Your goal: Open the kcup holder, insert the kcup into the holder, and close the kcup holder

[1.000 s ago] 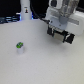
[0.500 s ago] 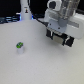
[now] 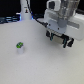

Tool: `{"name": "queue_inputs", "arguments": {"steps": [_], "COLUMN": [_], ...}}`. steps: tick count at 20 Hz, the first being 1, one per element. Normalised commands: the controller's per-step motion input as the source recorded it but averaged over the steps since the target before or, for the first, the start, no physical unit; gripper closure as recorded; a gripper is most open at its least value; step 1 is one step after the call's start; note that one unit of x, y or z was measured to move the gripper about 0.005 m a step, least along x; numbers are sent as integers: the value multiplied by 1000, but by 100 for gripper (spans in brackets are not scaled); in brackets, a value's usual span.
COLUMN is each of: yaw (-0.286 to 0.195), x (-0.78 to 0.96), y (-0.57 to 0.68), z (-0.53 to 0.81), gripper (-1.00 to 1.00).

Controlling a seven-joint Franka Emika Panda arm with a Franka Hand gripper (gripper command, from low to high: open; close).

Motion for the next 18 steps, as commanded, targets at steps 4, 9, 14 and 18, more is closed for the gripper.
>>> {"name": "queue_inputs", "arguments": {"steps": [4, 9, 14, 18], "yaw": [-167, -195, -225, -244], "x": [78, 52, -57, -215], "y": [-443, -544, -579, -426], "z": [413, 354, 251, 201], "gripper": [-100, -100, -100, -100]}}
